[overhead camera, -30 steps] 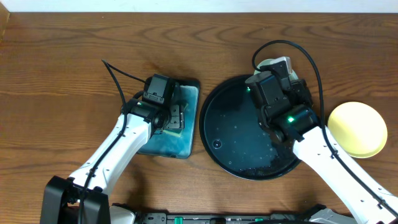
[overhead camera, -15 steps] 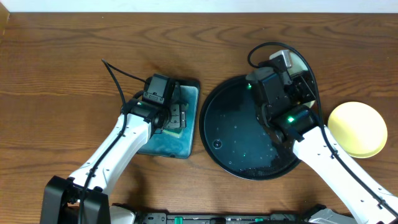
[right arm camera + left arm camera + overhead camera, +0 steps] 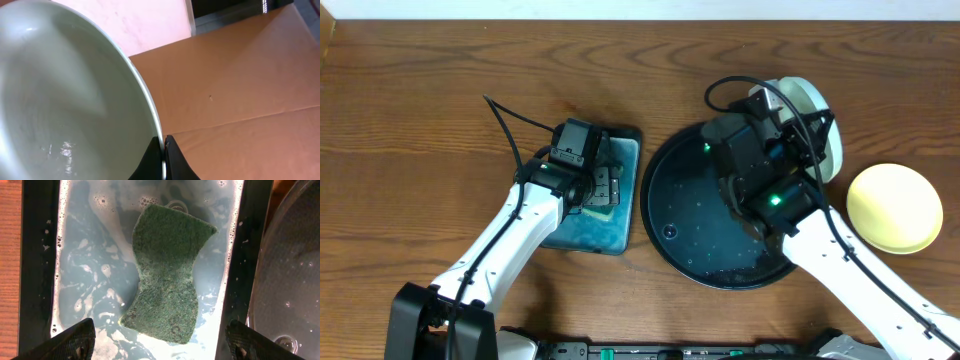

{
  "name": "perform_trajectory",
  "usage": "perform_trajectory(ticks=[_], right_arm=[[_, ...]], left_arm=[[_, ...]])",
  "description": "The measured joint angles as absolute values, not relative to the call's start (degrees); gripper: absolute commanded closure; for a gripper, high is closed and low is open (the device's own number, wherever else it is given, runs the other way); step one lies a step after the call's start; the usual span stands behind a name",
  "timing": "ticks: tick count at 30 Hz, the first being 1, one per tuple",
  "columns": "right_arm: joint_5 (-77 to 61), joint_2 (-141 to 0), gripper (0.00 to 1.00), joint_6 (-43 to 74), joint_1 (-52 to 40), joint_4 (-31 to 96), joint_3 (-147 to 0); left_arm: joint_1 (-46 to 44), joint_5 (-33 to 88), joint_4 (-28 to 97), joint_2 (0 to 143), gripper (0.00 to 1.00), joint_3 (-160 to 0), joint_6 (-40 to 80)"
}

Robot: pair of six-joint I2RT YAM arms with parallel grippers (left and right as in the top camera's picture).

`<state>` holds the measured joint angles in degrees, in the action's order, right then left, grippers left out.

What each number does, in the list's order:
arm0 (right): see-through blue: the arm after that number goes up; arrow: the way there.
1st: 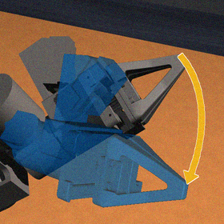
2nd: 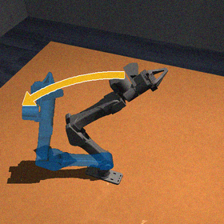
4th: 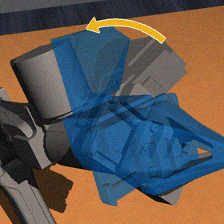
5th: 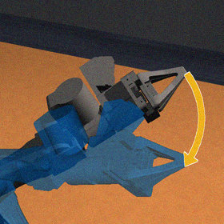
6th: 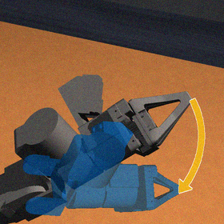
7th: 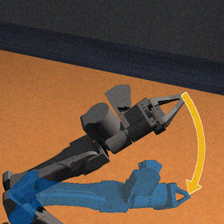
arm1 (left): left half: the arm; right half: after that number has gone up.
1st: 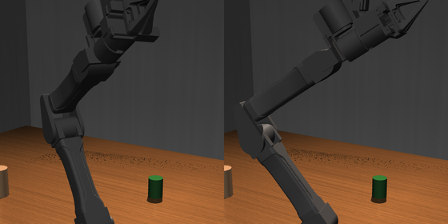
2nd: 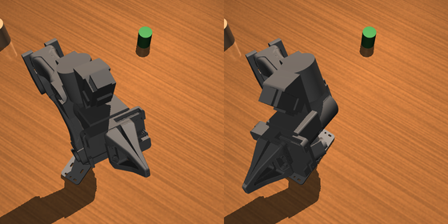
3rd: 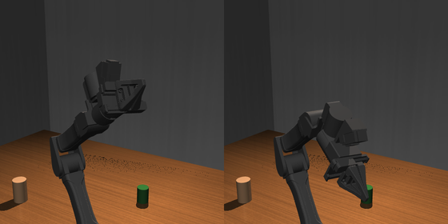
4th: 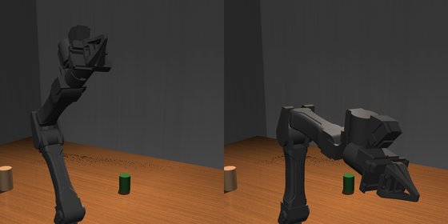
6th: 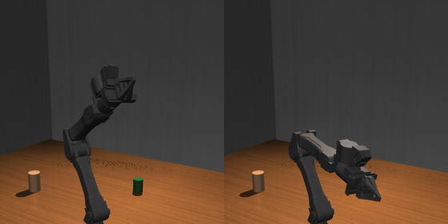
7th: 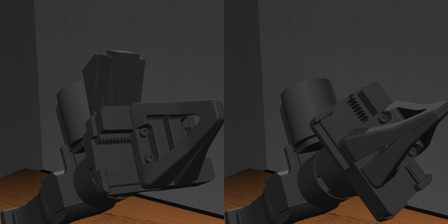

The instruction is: Clean dirty plates on tray and stack at the side

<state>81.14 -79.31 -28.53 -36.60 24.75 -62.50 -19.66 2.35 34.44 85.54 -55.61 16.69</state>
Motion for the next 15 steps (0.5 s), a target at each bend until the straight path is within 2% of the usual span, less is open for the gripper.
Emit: perform_trajectory(ticks=[10, 15], right_arm=[[82.1, -79.3, 0.99, -28.7, -36.9, 24.3, -62.5], [79.8, -79.3, 0.99, -22.5, -36.7, 25.7, -62.5]], left_arm=[[-19.7, 2.3, 34.4, 85.5, 0.15, -55.6, 16.7], [-19.7, 2.3, 34.4, 85.5, 0.15, -55.6, 16.7]])
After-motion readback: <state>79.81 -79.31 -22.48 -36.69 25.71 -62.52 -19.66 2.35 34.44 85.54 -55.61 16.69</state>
